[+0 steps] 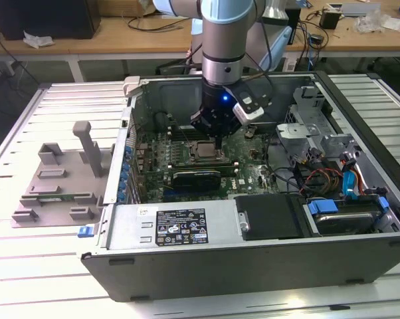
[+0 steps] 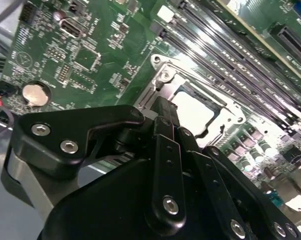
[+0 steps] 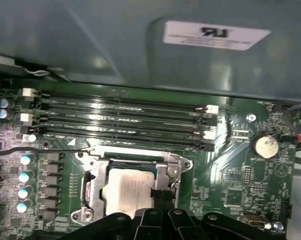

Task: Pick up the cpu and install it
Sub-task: 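Close the cpu cover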

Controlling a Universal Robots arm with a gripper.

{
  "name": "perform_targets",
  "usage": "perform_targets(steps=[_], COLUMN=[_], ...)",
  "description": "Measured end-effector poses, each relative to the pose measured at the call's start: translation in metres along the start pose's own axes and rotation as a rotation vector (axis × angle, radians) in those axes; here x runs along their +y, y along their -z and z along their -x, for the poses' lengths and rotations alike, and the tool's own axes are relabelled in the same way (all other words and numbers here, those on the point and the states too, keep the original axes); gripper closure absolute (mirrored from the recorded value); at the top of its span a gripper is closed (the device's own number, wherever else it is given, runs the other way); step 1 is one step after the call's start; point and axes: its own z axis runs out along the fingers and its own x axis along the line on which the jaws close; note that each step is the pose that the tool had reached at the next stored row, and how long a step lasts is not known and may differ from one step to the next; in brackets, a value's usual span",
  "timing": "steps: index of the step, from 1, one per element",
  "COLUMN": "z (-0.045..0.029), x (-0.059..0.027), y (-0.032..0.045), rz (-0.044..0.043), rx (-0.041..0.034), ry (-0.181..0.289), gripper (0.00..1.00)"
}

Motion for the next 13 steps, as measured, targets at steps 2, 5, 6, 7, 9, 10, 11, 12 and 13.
perform_targets(steps=[2,5,6,7,9,10,11,12,13], z=[-0.0026,-0.0095,-0.0117,-0.0149,-0.0232,-0.0259,-0.0269,-0.029,-0.0318], x=[-0.0005,-0.0001,0.0001,0.0004,0.0012,0.0015,0.0016,0.0017,0.0019], y=[-0.0002,-0.0002,-0.0002,-0.0002,-0.0003,-0.0005,-0.0007,-0.0009,-0.0012], rz=[0.0,-0.0001,-0.0001,-0.0001,-0.0002,0.0,0.0,-0.0002,-0.0002], rx=[-0.0001,0.0,-0.0001,0.0,0.0,-0.0001,-0.0001,0.0,0.0], ry=[0.001,0.001,0.001,0.001,0.001,0.001,0.001,0.001,0.001], gripper=[0.89,0.89,0.89,0.89,0.89,0.89,0.89,0.89,0.89])
